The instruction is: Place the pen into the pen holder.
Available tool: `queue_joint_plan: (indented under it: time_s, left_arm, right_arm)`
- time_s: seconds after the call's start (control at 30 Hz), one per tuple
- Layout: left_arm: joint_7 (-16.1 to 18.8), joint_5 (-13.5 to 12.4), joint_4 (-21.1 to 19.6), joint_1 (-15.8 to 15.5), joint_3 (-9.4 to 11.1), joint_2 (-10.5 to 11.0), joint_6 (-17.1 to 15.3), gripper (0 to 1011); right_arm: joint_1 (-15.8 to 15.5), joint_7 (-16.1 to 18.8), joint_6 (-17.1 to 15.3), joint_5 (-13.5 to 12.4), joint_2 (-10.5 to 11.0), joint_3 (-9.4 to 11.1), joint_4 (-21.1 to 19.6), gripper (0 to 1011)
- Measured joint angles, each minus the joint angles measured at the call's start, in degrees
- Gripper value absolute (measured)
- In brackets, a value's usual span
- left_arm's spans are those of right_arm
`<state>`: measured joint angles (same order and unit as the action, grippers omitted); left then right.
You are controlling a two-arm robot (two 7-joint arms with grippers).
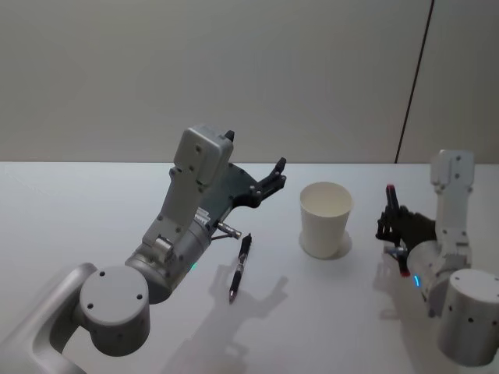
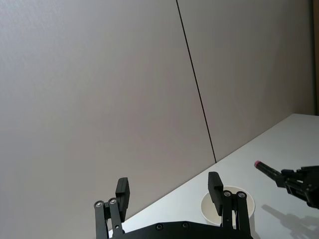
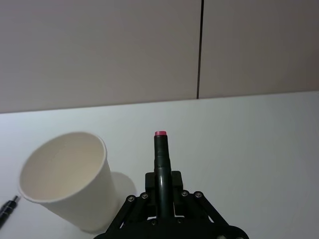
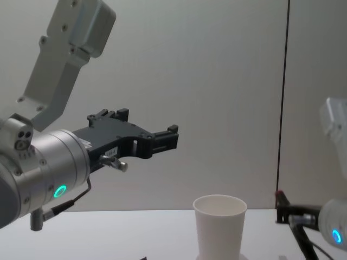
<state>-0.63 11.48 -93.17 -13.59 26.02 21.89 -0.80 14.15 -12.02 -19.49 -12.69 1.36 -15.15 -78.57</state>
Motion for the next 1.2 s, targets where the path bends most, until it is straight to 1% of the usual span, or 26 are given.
queue_joint_plan:
  time_s: [0.03,0.07,0.13,0.33,0.4,0.43,0.47,0.53,0.57,0.67,0.7,0.83,0.87,0.97,1.0,1.1,1.13,1.2]
  left_arm:
    - [0.0,0.0,0.0,0.0,0.0,0.0,0.0,1004]
    - [0.0,0.0,0.0,0.0,0.0,0.0,0.0,1004]
    - [0.0,0.0,0.0,0.0,0.0,0.0,0.0,1004]
    - [0.0,0.0,0.0,0.0,0.0,0.0,0.0,1004]
    - [0.0,0.0,0.0,0.0,0.0,0.0,0.0,1004]
    - [0.0,0.0,0.0,0.0,0.0,0.0,0.0,1004]
    - [0.0,0.0,0.0,0.0,0.0,0.0,0.0,1004]
    - [0.0,0.0,0.0,0.0,0.0,0.0,0.0,1004]
    - [0.0,0.0,0.0,0.0,0.0,0.0,0.0,1004]
    - [0.0,0.0,0.0,0.0,0.0,0.0,0.0,1004]
    - [0.0,0.0,0.0,0.0,0.0,0.0,0.0,1004]
    - [0.0,0.0,0.0,0.0,0.0,0.0,0.0,1004]
    - [0.0,0.0,0.0,0.0,0.0,0.0,0.0,1004]
    - [0.0,0.0,0.0,0.0,0.0,0.0,0.0,1004]
    - [0.0,0.0,0.0,0.0,0.0,0.0,0.0,1004]
    - [0.0,0.0,0.0,0.0,0.0,0.0,0.0,1004]
    - [0.0,0.0,0.0,0.0,0.0,0.0,0.0,1004]
    - [0.0,0.0,0.0,0.0,0.0,0.0,0.0,1004]
  right_arm:
    - [-0.2,0.6,0.9,0.2,0.2,0.0,-0.6,173]
    - [-0.2,0.6,0.9,0.2,0.2,0.0,-0.6,173]
    - [-0.6,1.8,2.9,0.7,0.4,0.1,-1.7,173]
    - [-1.0,4.0,6.6,1.7,0.9,0.2,-3.0,173]
    - [-1.1,5.0,8.4,2.1,1.1,0.2,-3.4,173]
    - [-1.2,5.3,8.9,2.3,1.1,0.3,-3.5,173]
    - [-1.2,6.1,10.2,2.6,1.2,0.3,-3.7,173]
    - [-1.2,6.7,11.3,2.9,1.3,0.3,-3.8,173]
    - [-1.2,7.4,12.5,3.3,1.4,0.3,-3.8,173]
    - [-1.0,8.6,14.4,3.8,1.5,0.4,-3.8,173]
    - [-0.8,9.3,15.6,4.2,1.6,0.4,-3.7,173]
    - [0.0,11.3,19.1,5.5,1.6,0.5,-2.8,173]
    - [0.5,12.2,20.4,6.0,1.5,0.5,-2.2,173]
    - [1.4,13.3,22.3,6.9,1.4,0.5,-1.0,173]
    - [2.0,14.1,23.5,7.5,1.2,0.4,-0.1,173]
    - [3.2,15.2,25.3,8.7,0.9,0.3,1.4,173]
    - [4.0,15.8,26.4,9.5,0.7,0.3,2.6,173]
    - [4.7,16.3,27.3,10.1,0.4,0.2,3.7,173]
